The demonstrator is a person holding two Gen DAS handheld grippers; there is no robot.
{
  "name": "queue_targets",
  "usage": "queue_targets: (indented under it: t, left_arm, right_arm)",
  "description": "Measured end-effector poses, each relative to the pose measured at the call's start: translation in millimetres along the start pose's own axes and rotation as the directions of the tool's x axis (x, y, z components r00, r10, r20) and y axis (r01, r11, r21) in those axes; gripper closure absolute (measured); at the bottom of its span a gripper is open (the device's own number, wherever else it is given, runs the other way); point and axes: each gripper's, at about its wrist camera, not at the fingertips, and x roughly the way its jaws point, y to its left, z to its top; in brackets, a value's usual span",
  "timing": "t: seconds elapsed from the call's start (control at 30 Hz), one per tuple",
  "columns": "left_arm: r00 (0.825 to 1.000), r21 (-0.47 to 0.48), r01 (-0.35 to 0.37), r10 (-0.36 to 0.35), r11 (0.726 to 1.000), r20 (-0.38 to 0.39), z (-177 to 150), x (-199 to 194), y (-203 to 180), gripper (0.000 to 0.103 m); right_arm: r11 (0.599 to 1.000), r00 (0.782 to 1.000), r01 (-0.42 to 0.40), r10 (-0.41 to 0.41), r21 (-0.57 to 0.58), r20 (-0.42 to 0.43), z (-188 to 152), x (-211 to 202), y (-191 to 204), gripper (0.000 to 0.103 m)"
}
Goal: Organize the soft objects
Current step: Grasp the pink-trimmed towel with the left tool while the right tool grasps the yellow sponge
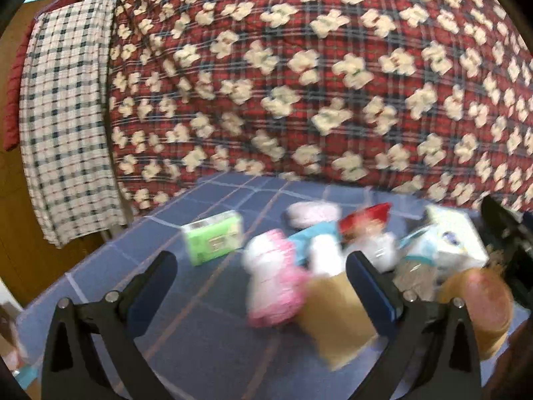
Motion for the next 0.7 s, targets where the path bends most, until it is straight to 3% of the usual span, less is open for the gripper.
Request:
queue_targets:
  t: [0.17, 0.27, 0.37, 0.43, 0.6, 0.7]
  left_arm:
    - [0.995, -0.009, -0.094, 0.094, 0.996, -0.029, -3, -1, 43, 0.0]
    - [0.991, -0.044, -0.125, 0.124, 0.991, -0.044, -6, -3, 67, 0.0]
    - [0.992, -0.063, -0.107, 0.102, 0.992, -0.07, -9, 0, 80, 0.0]
    - [0.992, -0.067, -0.099, 0.094, 0.993, -0.081, -10, 2, 82, 0.0]
    - [0.994, -0.062, -0.071, 0.065, 0.996, -0.09, -11, 2, 81, 0.0]
    - [0.993, -0.068, -0.066, 0.059, 0.996, -0.101, -9, 5, 82, 0.0]
  right_arm:
    - [0.994, 0.995, -0.1, 0.099, -0.036, -0.027, -2, -1, 12, 0.001]
    - [0.975, 0.973, -0.219, 0.216, -0.038, -0.082, -3, 2, 25, 0.002]
    - [0.932, 0.922, -0.36, 0.349, -0.039, -0.169, -6, 7, 46, 0.007]
    - [0.909, 0.89, -0.414, 0.389, -0.06, -0.238, -10, 14, 66, 0.013]
    - [0.879, 0.834, -0.458, 0.375, -0.13, -0.406, -26, 37, 105, 0.03]
    - [0.875, 0.793, -0.473, 0.373, -0.101, -0.481, -36, 52, 113, 0.043]
